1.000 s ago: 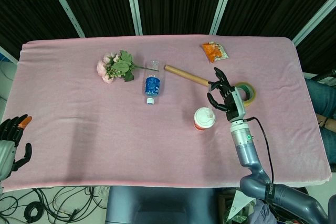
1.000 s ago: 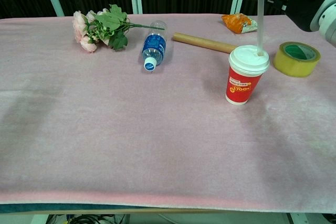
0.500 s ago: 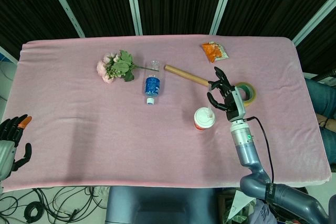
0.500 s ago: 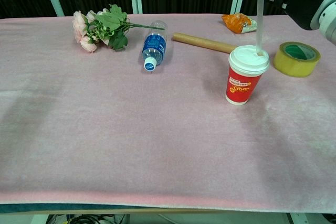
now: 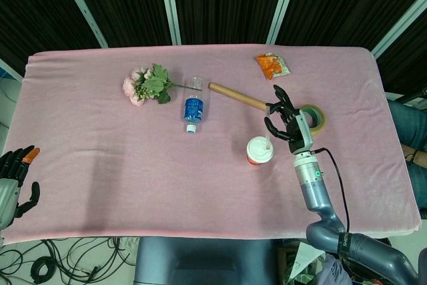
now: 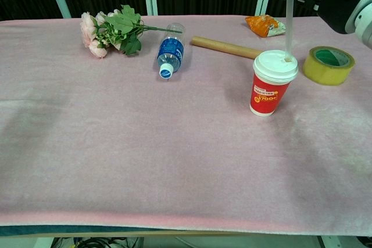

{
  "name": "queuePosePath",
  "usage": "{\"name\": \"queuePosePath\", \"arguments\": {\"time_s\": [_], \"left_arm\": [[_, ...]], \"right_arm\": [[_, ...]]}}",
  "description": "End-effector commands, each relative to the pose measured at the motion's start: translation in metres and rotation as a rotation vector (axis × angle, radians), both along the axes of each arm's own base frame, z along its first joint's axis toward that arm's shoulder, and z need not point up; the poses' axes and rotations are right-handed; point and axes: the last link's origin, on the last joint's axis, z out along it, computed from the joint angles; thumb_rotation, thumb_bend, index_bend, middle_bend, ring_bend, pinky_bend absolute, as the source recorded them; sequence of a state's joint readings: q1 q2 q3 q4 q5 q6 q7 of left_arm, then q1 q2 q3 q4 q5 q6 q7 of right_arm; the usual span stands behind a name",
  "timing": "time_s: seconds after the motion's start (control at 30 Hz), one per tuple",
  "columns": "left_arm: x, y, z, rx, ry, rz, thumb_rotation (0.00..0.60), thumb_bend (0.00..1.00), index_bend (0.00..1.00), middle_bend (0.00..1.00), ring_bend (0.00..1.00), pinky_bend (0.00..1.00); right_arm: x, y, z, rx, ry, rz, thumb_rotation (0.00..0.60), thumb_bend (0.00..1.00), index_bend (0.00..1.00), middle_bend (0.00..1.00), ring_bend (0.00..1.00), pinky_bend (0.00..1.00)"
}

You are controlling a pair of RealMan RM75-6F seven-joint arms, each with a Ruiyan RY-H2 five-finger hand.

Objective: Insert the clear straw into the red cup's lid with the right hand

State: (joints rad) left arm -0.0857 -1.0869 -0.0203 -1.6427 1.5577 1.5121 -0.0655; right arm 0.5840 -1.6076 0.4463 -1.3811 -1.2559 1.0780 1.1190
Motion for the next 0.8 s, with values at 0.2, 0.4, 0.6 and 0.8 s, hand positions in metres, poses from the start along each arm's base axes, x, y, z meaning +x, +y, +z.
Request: {"name": "queuePosePath", "arguments": {"time_s": [0.2,0.4,0.6,0.8], "left_arm": [[0.000,0.000,0.000,0.001,0.002,0.001,0.600,0.62,0.10,0.04,0.00,0.00],[0.000,-0.001,0.000,0.001,0.002,0.000,0.600,0.62,0.10,0.04,0.00,0.00],[0.001,-0.001,0.000,0.002,0.002,-0.002,0.600,0.62,0.10,0.04,0.00,0.00],[0.001,-0.001,0.000,0.002,0.002,-0.001,0.600,0.62,0.10,0.04,0.00,0.00]], "right_arm": [[-0.007,0.002,0.000,0.000,-0.008,-0.011,0.600,0.37,0.60,0.05,0.01,0.17],[-0.013,0.005,-0.002,0.002,-0.028,-0.022,0.600,0.37,0.60,0.05,0.01,0.17],[-0.019,0.010,-0.007,0.015,-0.057,-0.031,0.600,0.37,0.60,0.05,0.01,0.17],[-0.023,0.012,-0.013,0.028,-0.075,-0.038,0.600,0.37,0.60,0.05,0.01,0.17]]}}
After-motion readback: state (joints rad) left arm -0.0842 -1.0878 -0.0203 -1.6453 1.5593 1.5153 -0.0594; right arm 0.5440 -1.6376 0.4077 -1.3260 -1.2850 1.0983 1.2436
